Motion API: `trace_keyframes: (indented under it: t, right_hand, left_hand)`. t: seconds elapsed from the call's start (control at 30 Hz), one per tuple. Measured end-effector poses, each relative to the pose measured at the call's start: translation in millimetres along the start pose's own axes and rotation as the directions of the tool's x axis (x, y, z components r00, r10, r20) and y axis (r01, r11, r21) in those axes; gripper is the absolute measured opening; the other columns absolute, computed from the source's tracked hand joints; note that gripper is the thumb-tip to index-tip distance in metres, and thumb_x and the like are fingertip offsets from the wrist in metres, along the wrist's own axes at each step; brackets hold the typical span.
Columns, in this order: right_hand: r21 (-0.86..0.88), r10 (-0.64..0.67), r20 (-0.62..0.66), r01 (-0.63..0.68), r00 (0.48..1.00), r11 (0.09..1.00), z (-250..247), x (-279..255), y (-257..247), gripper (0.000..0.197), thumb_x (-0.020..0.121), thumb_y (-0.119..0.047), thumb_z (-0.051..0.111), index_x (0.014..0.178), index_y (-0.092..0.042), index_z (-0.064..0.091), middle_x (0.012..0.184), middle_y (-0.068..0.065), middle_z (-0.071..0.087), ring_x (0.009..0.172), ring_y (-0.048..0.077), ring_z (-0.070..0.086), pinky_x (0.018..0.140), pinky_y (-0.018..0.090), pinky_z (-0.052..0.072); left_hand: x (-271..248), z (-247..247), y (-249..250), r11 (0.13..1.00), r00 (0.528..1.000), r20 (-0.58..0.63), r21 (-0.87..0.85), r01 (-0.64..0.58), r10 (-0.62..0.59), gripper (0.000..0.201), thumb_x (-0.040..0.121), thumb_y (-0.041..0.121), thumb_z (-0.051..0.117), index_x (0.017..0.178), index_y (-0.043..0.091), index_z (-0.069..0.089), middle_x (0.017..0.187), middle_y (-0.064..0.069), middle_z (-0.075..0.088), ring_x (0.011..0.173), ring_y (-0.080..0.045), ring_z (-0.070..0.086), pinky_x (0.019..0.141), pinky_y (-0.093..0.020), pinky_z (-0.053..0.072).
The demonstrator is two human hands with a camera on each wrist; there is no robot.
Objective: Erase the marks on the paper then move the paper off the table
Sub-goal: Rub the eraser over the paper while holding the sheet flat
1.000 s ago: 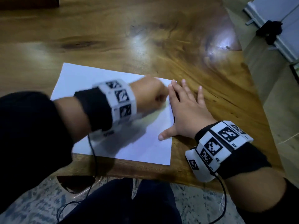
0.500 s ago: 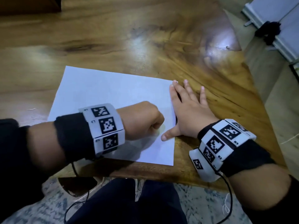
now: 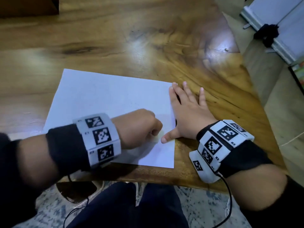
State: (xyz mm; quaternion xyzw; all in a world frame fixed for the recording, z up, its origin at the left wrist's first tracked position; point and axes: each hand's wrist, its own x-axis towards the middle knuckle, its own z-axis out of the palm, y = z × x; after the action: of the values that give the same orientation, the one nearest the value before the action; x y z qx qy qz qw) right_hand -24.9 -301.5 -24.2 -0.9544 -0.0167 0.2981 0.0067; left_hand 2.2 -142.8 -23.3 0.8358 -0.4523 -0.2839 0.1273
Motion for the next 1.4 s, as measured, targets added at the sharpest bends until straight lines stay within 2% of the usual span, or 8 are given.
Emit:
trace_keyframes:
  t: [0.13,0.2,0.4,0.67,0.83,1.07,1.3,1.4]
  right_hand:
    - [-0.016,0.007,0.021,-0.007,1.000,1.000,-0.4,0.4,0.0,0.146,0.050,-0.080,0.065,0.146,-0.013,-0.023,0.152,-0.002,-0.032,0.137,0.021,-0.035,0.110,0.057,-0.019]
    - [-0.019,0.007,0.020,-0.007,1.000,1.000,-0.6,0.6,-0.2,0.147,0.049,-0.080,0.064,0.147,-0.014,-0.022,0.152,-0.002,-0.032,0.137,0.022,-0.035,0.109,0.057,-0.019]
    - [0.000,0.003,-0.009,-0.003,1.000,1.000,1.4,0.9,0.8,0.148,0.049,-0.080,0.065,0.146,-0.012,-0.023,0.154,-0.002,-0.030,0.138,0.021,-0.033,0.109,0.057,-0.020]
    - [-0.066,-0.020,-0.070,0.016,0.997,0.998,-0.9,-8.7,-4.2,0.134,0.057,-0.078,0.062,0.149,-0.014,-0.012,0.158,-0.003,-0.016,0.143,0.017,-0.023,0.111,0.055,-0.018]
    - [-0.049,-0.040,0.025,0.041,0.999,0.998,3.0,-13.2,-3.4,0.147,0.050,-0.077,0.067,0.146,-0.014,-0.025,0.153,-0.002,-0.031,0.140,0.018,-0.030,0.109,0.055,-0.020]
    - [-0.040,-0.030,0.051,0.032,0.998,0.999,4.3,-11.0,-4.2,0.152,0.046,-0.078,0.068,0.144,-0.015,-0.029,0.150,-0.003,-0.037,0.135,0.019,-0.038,0.104,0.055,-0.025]
    - [-0.031,-0.027,0.048,0.029,0.998,0.999,3.3,-11.9,-5.3,0.152,0.047,-0.077,0.070,0.144,-0.012,-0.028,0.151,-0.002,-0.035,0.135,0.019,-0.038,0.107,0.056,-0.023]
    - [-0.032,-0.027,0.062,0.029,0.998,0.999,2.2,-12.2,-5.6,0.152,0.047,-0.076,0.070,0.143,-0.012,-0.029,0.151,-0.001,-0.036,0.135,0.019,-0.039,0.107,0.056,-0.024]
  left_hand:
    - [34.6,-24.1,-2.1,0.996,0.979,-0.189,0.012,0.085,-0.081,0.013,0.081,0.018,0.057,0.092,0.012,0.062,0.078,0.002,0.046,0.074,-0.016,0.043,0.062,-0.020,0.023]
    - [47.8,-28.6,-1.9,0.992,0.962,-0.246,0.013,0.128,-0.121,0.013,0.082,0.017,0.057,0.092,0.009,0.059,0.082,-0.003,0.046,0.079,-0.023,0.048,0.068,-0.025,0.030]
    - [12.7,-2.3,1.4,0.999,0.991,-0.127,0.007,0.053,-0.052,0.007,0.081,0.015,0.056,0.076,0.010,0.058,0.078,-0.005,0.048,0.072,-0.024,0.048,0.067,-0.031,0.036]
    - [0.0,9.1,2.7,0.996,0.990,-0.113,0.002,0.088,-0.087,0.006,0.083,0.015,0.054,0.080,0.012,0.057,0.080,-0.002,0.045,0.073,-0.024,0.052,0.068,-0.035,0.042]
    - [8.4,-5.8,1.7,0.993,0.992,-0.048,-0.016,0.117,-0.118,0.006,0.079,0.016,0.057,0.083,0.013,0.061,0.079,-0.003,0.060,0.073,-0.018,0.050,0.068,-0.027,0.039]
    - [45.5,-23.0,0.0,0.981,0.958,-0.216,0.003,0.194,-0.189,0.013,0.085,0.012,0.052,0.096,0.006,0.056,0.095,-0.016,0.056,0.089,-0.034,0.056,0.082,-0.041,0.047]
    - [-25.0,17.3,13.7,0.999,0.998,0.069,0.037,-0.013,0.010,0.015,0.085,0.027,0.046,0.084,0.015,0.055,0.085,-0.003,0.041,0.079,-0.025,0.050,0.065,-0.029,0.030]
    - [-8.9,6.0,7.9,1.000,1.000,-0.023,0.013,-0.016,0.016,0.029,0.081,0.032,0.038,0.081,0.013,0.060,0.084,-0.009,0.053,0.077,-0.029,0.055,0.065,-0.032,0.039]
